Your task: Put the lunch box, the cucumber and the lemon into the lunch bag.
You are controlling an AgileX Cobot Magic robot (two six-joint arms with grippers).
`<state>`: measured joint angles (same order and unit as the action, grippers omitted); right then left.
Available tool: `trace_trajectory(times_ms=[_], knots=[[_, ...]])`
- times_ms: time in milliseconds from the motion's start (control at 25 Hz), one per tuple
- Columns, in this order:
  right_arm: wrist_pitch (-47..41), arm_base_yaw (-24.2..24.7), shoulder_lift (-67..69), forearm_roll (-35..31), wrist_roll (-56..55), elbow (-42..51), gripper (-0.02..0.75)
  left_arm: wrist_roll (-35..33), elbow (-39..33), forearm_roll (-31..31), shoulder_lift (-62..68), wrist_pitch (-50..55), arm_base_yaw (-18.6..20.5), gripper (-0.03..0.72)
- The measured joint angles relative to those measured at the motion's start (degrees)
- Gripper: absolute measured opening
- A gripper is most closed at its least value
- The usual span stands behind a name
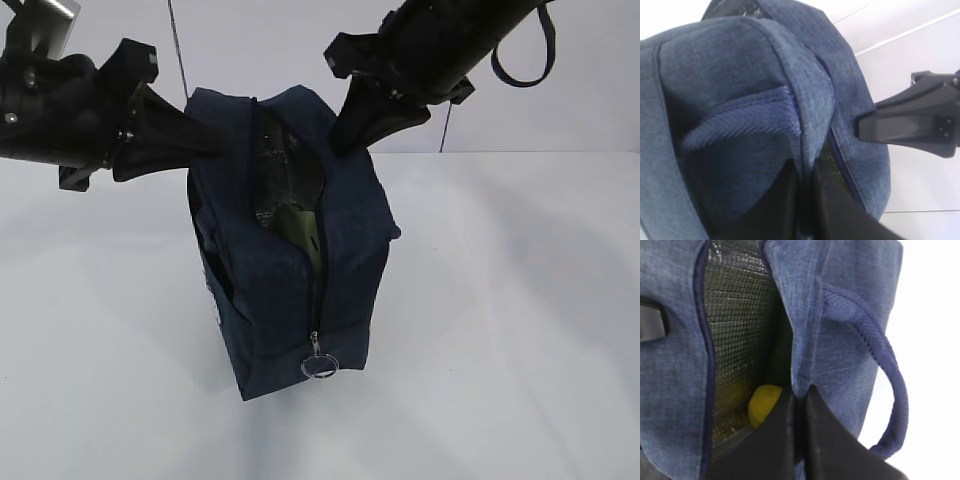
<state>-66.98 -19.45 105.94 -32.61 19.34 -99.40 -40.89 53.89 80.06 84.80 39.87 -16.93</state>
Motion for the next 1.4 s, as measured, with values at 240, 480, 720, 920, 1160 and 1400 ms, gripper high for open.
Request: trace_trajectory(times_ms=[240, 480, 720, 920, 1160, 1400], knots=[[-0.52, 0.08, -2.53, 5.1, -6.98, 1.14, 0.021, -5.77, 0.0, 7.2, 3.34, 1.42, -0.22, 0.021], [-0.75, 0.08, -4.26, 5.83, -10.86, 2.69, 0.021, -7.59, 4.88, 7.88, 7.23, 1.5, -3.34, 0.021], [-1.02, 0.08, -4.38, 7.66, -12.91, 2.79, 0.021, -7.82, 7.56, 7.55, 9.61, 0.82, -3.97, 0.021], [-0.41, 0.08, -4.38, 8.11, -13.34, 2.79, 0.021, -7.94, 7.59, 7.43, 9.97, -0.5, -3.97, 0.021], [-0.29, 0.08, -3.91, 9.02, -15.45, 3.06, 0.021, -8.16, 9.36, 7.43, 13.77, 0.09, -4.02, 0.021], [0.59, 0.08, -3.39, 11.09, -15.82, 3.17, 0.021, -8.91, 9.81, 7.43, 14.66, -0.37, -4.02, 0.022]])
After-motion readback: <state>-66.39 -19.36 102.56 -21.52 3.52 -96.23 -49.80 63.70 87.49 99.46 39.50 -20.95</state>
